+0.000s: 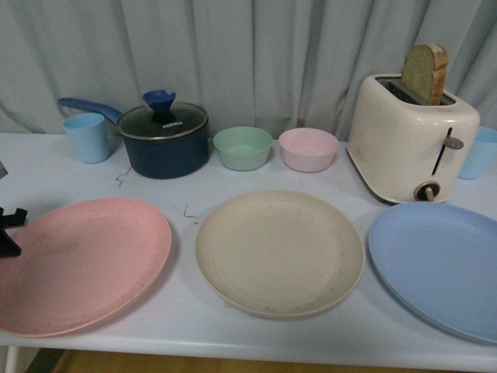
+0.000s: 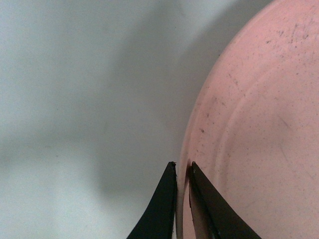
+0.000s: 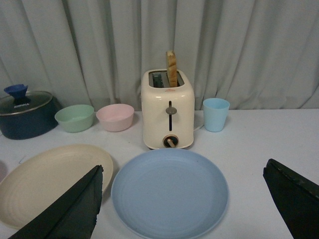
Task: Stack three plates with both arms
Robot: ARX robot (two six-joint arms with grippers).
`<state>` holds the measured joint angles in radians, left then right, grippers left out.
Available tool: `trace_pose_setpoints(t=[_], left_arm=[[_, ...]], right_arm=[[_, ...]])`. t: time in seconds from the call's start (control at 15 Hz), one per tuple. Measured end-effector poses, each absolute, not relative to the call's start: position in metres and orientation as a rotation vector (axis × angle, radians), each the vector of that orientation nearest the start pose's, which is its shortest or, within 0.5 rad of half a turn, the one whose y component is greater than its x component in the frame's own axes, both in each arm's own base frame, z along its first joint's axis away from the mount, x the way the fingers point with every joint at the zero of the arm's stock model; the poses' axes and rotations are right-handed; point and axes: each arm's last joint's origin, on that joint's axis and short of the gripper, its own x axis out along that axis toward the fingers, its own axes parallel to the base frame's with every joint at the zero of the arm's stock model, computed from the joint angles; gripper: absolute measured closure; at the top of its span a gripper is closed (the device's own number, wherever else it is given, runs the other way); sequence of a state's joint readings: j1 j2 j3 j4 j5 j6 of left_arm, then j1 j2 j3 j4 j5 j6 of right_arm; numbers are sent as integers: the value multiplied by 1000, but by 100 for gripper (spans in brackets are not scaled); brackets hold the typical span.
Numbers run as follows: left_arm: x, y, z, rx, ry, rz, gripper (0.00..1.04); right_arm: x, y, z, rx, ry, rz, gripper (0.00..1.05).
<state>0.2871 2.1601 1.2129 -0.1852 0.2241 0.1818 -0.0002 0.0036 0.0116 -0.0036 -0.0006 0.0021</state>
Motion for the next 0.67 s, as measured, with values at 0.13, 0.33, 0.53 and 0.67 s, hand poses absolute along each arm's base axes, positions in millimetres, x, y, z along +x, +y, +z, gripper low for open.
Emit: trace_pose_setpoints(t=[0.13,0.33,0.53,0.67], left_arm=[[384,109,78,-142,1078,-45,102],[380,107,117,-137,994,4,102],[368,103,182,-118,849,49,102],[359,88,216,-131,768,31,102]], right_arm=[[97,0,167,2,-4,0,6],[97,0,167,2,-4,0,6],[97,0,167,2,-5,0,6],[97,0,167,2,-4,0,6]])
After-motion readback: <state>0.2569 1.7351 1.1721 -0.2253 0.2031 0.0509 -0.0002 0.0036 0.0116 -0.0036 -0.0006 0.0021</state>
